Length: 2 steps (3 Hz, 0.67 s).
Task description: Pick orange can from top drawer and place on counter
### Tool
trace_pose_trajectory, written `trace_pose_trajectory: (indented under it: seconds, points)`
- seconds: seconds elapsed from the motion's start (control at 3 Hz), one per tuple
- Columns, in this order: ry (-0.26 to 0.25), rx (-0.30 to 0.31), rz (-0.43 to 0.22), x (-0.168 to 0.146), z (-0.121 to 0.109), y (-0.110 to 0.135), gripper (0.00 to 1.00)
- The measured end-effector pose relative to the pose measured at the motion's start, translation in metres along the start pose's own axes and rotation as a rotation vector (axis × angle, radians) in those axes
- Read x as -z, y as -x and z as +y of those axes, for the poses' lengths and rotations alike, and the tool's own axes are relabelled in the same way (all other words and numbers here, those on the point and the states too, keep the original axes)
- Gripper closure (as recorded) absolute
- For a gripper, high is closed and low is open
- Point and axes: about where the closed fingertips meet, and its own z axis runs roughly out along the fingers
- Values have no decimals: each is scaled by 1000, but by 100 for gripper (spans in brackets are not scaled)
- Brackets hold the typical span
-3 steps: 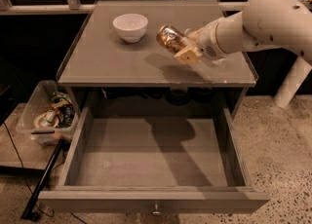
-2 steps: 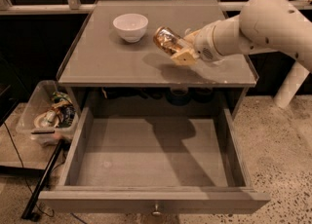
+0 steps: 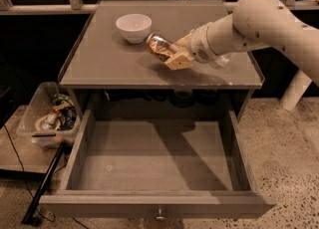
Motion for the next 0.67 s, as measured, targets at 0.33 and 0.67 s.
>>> trace_pose_trajectory:
  seconds: [0.33, 0.67]
  points:
    - [48, 11, -12, -12, -6, 5, 100]
    - [67, 28, -19, -18, -20, 16, 100]
